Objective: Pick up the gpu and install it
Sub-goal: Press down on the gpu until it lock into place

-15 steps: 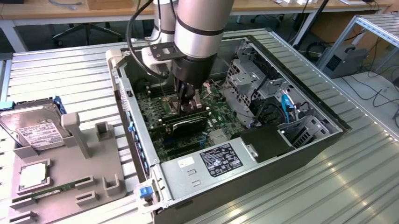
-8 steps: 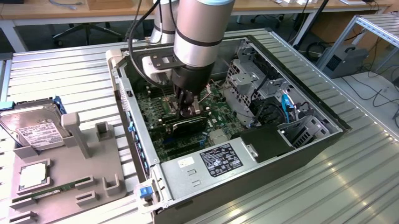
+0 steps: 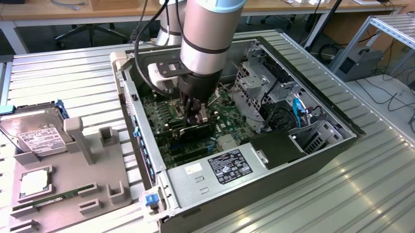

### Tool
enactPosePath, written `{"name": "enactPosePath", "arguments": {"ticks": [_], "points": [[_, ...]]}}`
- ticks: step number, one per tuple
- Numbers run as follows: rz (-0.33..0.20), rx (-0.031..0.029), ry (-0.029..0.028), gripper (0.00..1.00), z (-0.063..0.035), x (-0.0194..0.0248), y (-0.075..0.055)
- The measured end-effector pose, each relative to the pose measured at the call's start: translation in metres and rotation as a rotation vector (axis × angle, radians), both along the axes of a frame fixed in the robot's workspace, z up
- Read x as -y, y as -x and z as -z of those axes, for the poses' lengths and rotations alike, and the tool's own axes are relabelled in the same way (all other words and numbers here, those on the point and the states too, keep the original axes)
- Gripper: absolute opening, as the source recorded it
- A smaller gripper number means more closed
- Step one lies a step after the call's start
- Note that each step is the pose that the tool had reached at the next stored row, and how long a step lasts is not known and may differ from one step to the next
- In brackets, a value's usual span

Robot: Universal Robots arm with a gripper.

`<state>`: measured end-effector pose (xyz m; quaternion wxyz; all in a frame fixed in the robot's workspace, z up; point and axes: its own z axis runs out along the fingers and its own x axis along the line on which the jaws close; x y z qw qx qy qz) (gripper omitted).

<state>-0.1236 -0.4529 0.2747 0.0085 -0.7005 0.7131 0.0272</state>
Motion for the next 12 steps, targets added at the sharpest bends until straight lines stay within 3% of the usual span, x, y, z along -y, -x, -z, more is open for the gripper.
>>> {"name": "enactPosePath", "arguments": {"ticks": [2, 12], "points": [[0.000, 0.0000, 0.0000, 0.11, 0.0000, 0.0023, 0.0000], [0.000, -0.0001, 0.0001, 0.11, 0.0044, 0.0027, 0.0008]]}}
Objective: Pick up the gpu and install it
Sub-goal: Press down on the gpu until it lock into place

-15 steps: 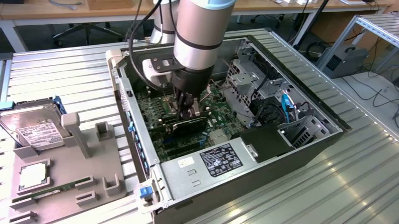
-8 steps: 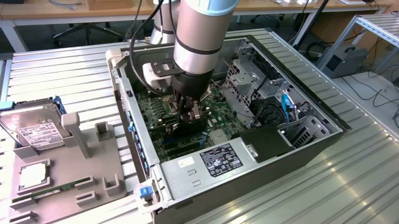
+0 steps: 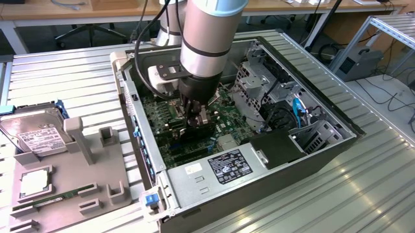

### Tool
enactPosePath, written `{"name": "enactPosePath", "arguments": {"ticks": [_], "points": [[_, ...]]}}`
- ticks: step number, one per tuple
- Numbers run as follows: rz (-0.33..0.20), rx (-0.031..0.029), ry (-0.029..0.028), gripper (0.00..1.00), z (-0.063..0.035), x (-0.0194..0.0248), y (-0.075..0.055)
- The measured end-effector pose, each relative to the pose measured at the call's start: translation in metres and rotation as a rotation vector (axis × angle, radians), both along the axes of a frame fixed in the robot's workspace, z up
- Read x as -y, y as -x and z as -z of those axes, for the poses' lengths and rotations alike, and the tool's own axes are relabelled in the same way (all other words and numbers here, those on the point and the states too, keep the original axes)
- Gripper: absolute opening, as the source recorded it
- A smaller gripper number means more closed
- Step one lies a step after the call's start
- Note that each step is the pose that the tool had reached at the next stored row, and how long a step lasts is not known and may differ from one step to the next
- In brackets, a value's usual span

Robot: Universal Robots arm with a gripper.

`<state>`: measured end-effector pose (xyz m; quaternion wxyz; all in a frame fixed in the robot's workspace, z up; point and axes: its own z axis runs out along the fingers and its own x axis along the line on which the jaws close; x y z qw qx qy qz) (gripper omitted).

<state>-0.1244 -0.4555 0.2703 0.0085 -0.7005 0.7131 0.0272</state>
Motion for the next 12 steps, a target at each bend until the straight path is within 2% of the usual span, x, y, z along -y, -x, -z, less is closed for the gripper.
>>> {"name": "enactPosePath", "arguments": {"ticks": [3, 6, 10, 12], "points": [[0.000, 0.0004, -0.0008, 0.11, -0.0010, 0.0000, 0.001], [0.000, 0.0002, -0.0003, 0.11, -0.0075, 0.0000, 0.001], [0.000, 0.0001, 0.0000, 0.11, -0.0355, 0.0000, 0.001], [0.000, 0.0002, -0.0001, 0.11, -0.0418, 0.0000, 0.001]]}}
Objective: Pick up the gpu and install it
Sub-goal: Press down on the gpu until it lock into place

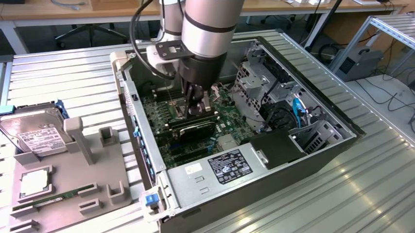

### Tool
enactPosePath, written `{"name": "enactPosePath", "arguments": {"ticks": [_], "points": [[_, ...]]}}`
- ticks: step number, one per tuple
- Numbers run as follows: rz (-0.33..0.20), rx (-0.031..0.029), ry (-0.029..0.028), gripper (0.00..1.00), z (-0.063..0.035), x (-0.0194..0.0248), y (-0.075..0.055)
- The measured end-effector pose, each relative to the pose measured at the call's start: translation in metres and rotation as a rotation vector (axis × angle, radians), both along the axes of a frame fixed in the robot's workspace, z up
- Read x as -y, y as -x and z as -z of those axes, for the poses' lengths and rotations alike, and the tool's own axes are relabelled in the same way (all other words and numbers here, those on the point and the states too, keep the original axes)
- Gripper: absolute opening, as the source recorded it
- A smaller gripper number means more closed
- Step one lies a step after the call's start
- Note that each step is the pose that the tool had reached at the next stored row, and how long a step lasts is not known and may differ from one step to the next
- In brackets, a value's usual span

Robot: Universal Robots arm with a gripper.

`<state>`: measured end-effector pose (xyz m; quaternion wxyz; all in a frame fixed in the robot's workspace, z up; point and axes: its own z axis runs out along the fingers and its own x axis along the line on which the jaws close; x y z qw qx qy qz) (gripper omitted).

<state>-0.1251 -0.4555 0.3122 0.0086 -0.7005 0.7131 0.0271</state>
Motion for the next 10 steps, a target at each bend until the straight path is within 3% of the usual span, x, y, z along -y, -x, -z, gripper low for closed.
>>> {"name": "enactPosePath", "arguments": {"ticks": [10], "points": [[0.000, 0.0001, 0.0000, 0.11, -0.0086, 0.0000, -0.0065]]}}
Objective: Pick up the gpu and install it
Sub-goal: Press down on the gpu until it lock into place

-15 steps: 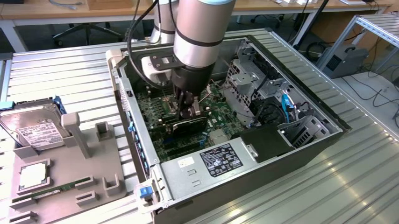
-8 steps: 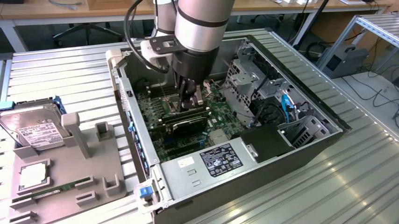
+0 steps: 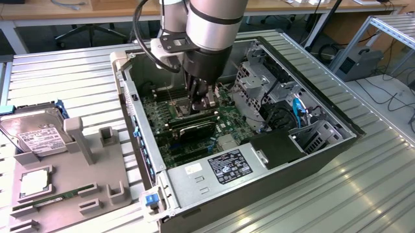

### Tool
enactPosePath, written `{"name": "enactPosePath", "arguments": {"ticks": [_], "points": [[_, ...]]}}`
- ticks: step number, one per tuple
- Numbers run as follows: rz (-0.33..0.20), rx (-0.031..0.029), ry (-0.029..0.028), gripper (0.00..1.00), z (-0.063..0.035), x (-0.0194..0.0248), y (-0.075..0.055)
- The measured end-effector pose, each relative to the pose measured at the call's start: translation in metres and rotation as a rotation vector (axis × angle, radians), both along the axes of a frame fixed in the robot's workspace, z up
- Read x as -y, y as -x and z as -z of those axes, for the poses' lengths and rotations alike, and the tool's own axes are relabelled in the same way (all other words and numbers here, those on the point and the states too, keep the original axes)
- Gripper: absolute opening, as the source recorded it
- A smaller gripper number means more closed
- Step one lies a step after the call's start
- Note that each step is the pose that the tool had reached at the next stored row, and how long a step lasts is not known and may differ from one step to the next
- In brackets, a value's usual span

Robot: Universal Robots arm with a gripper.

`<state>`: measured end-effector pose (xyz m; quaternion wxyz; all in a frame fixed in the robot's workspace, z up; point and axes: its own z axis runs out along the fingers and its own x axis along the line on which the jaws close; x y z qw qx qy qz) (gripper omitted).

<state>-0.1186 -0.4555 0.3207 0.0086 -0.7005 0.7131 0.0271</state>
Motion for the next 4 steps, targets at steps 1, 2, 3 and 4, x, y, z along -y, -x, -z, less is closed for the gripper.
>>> {"name": "enactPosePath", "arguments": {"ticks": [1, 2, 3, 4], "points": [[0.000, -0.0001, 0.0002, 0.11, -0.0001, 0.0000, -0.0001], [0.000, -0.0001, 0.0002, 0.11, -0.0001, 0.0000, -0.0001], [0.000, -0.0001, 0.0002, 0.11, -0.0001, 0.0000, -0.0001], [0.000, -0.0001, 0.0002, 0.11, -0.0001, 0.0000, -0.0001]]}}
